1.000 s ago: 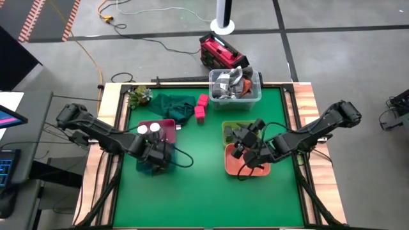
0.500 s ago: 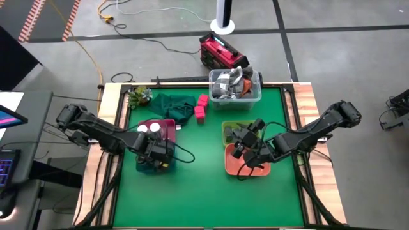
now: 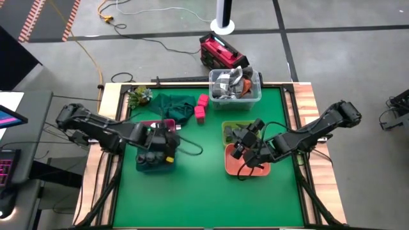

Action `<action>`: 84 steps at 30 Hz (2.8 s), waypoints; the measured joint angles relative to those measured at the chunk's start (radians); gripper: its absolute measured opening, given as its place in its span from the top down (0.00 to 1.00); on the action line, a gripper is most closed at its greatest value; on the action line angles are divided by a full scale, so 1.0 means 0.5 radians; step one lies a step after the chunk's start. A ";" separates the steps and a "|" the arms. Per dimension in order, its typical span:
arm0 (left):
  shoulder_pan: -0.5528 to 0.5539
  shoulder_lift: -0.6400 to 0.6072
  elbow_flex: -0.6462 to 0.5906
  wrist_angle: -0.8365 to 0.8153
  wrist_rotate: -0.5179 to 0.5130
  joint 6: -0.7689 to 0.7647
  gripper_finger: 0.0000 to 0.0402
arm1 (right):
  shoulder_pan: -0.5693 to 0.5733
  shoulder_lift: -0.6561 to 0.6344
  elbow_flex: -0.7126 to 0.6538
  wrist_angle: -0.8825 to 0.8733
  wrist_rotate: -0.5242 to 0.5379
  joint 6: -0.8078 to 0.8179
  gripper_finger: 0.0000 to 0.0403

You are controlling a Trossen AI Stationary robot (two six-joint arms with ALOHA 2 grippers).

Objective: Sort spices by type
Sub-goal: Put the red spice can into the orange bin

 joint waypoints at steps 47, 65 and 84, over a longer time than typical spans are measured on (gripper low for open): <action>1.075 0.687 0.069 1.233 -0.135 -0.494 0.24 | 0.031 0.000 0.001 0.161 -0.004 -0.163 0.37; 1.005 0.814 0.070 1.381 -0.061 -0.612 0.24 | 0.042 0.000 0.001 0.145 -0.004 -0.165 0.37; 0.997 0.894 0.079 1.246 -0.005 -0.644 0.24 | 0.042 0.000 0.001 0.154 -0.004 -0.167 0.37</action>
